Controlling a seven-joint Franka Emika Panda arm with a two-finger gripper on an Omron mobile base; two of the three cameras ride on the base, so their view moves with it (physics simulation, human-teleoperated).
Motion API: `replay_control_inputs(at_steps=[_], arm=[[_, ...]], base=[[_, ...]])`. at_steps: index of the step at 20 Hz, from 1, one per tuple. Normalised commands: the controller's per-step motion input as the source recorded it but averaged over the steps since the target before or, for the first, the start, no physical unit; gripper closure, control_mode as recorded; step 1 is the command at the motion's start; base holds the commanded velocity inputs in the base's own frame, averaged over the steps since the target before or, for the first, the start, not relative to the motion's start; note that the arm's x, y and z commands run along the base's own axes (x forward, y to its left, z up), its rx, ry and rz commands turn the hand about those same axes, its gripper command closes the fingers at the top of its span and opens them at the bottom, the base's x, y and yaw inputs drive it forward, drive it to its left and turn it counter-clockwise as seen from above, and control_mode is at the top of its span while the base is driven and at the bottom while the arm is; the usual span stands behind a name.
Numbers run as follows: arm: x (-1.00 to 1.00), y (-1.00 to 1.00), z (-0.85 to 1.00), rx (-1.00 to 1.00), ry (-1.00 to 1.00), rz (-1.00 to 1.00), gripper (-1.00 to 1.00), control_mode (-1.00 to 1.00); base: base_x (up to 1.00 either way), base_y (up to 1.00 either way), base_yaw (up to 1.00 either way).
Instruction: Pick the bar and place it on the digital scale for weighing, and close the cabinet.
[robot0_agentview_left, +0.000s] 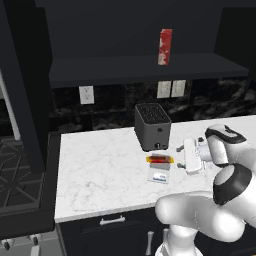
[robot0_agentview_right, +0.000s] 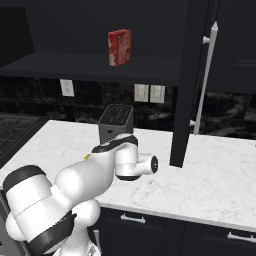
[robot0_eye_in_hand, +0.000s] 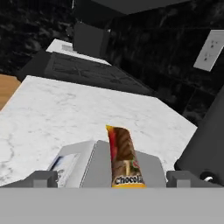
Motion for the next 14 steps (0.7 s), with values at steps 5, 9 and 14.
replay_control_inputs(at_steps=[5,9,14], arm=[[-0.51,-0.7,0.3,0.28,-0.22,-0.07,-1.0,-1.0],[-0.45,-0.58,0.46,0.3,-0.31,-0.05,-1.0,-1.0],[-0.41,-0.57,0.64,0.21,-0.31,-0.05,-1.0,-1.0]], base=[[0.0,0.0,0.0],[0.0,0.0,0.0],[0.0,0.0,0.0]])
